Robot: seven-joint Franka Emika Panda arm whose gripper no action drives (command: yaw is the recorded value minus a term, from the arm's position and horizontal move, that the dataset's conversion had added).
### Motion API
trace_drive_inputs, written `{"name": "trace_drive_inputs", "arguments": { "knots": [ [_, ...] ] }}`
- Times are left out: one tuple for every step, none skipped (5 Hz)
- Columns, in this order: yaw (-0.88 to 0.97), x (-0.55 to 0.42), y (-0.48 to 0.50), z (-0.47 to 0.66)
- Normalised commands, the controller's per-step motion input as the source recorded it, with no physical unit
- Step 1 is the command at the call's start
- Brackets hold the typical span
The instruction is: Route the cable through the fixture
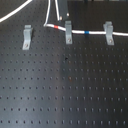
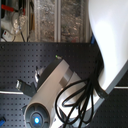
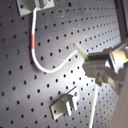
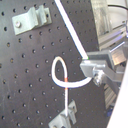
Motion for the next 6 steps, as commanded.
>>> {"name": "trace_drive_inputs", "arguments": {
  "knots": [
    [0.0,0.007,-0.013,0.0],
    [0.05,-0.199,-0.084,0.23],
    [0.38,-0.389,-0.115,0.35],
    [0.41,-0.526,-0.028,0.4],
    [0.21,-0.372,0.214,0.43],
    [0.0,-0.173,0.393,0.41]
  ]
}}
